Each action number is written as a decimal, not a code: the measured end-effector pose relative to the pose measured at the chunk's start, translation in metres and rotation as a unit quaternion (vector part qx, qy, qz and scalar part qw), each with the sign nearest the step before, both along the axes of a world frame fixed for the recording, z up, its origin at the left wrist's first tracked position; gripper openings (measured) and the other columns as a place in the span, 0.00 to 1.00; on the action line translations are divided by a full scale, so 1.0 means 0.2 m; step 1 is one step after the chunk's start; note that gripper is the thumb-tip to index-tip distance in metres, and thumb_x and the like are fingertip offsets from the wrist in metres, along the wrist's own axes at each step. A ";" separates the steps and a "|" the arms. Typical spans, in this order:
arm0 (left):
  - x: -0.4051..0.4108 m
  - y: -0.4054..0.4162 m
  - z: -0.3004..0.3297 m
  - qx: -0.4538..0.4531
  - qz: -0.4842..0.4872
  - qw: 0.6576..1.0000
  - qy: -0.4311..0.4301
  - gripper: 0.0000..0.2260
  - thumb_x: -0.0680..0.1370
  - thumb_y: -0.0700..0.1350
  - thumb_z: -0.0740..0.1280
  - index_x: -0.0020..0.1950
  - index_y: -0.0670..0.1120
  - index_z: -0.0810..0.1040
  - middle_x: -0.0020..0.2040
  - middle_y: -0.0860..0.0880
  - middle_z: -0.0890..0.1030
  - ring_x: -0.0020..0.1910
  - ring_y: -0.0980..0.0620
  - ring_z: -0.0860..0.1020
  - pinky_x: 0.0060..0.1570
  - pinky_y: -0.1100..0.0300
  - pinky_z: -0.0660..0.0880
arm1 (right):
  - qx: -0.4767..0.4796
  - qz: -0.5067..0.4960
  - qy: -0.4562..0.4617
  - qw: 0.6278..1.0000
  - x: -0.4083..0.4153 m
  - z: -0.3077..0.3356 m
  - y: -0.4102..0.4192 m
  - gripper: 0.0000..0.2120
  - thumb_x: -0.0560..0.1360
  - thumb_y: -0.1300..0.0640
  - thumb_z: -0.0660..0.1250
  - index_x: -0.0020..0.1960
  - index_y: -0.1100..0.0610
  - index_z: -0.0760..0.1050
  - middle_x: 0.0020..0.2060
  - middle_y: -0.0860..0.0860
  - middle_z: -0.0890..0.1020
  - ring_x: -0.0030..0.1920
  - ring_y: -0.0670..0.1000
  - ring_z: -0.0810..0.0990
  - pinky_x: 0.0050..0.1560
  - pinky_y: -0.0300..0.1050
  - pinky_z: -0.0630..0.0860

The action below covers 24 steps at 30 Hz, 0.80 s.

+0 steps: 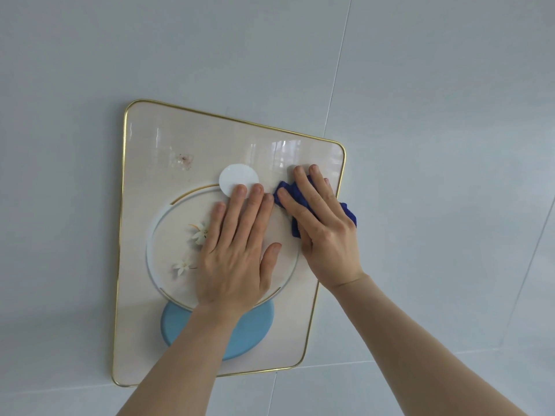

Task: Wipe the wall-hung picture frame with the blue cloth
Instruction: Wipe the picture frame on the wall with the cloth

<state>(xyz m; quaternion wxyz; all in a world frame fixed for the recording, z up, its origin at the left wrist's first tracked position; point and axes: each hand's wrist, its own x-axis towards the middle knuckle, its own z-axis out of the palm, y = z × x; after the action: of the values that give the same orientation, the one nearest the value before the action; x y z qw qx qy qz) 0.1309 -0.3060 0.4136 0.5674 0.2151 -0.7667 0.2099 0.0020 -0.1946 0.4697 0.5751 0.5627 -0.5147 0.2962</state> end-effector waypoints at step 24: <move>0.39 -0.04 0.14 0.047 -0.145 0.985 0.076 0.27 0.84 0.53 0.57 0.81 0.45 0.64 0.83 0.47 0.63 0.84 0.47 0.57 0.83 0.45 0.52 | -0.120 0.252 -0.505 0.817 0.43 0.19 0.12 0.12 0.83 0.55 0.67 0.55 0.41 0.87 0.56 0.61 0.86 0.47 0.58 0.84 0.38 0.73 0.85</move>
<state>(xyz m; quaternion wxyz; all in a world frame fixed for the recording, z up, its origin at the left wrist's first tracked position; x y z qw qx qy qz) 0.2098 -0.3145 0.4412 0.6375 0.1430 -0.7536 0.0721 0.0873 -0.1707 0.5074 0.2030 0.3709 -0.5338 0.7323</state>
